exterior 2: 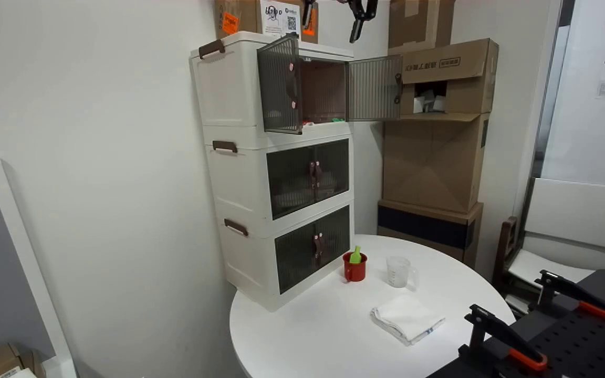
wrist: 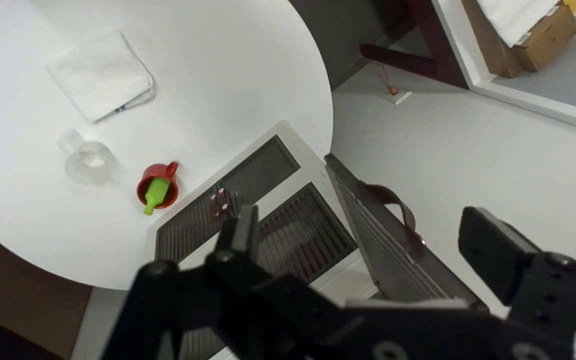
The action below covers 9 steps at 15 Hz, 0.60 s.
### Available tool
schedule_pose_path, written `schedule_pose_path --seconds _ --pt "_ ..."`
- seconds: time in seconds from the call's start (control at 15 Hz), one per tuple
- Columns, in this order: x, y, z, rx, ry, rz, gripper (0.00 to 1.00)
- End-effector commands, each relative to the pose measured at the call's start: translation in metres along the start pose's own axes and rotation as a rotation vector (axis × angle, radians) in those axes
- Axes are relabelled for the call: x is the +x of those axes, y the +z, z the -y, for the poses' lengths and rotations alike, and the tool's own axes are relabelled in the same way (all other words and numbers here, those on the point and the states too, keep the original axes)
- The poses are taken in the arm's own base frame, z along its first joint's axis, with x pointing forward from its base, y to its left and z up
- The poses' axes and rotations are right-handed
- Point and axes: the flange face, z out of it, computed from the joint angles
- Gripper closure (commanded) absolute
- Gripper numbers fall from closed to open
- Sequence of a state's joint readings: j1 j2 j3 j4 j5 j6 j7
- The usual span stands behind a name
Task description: Close the top left and right cabinet doors
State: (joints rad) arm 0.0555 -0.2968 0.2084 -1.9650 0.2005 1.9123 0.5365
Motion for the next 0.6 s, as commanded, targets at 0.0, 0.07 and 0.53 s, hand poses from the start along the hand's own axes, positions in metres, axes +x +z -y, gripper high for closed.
schedule_pose_path --seconds 0.0,0.07,0.53 --pt "0.035 0.005 0.025 -0.023 0.009 -0.047 0.00" --pt "0.041 0.009 0.031 -0.024 0.013 -0.053 0.00" --pt "0.052 0.019 0.070 -0.009 -0.008 0.002 0.00"
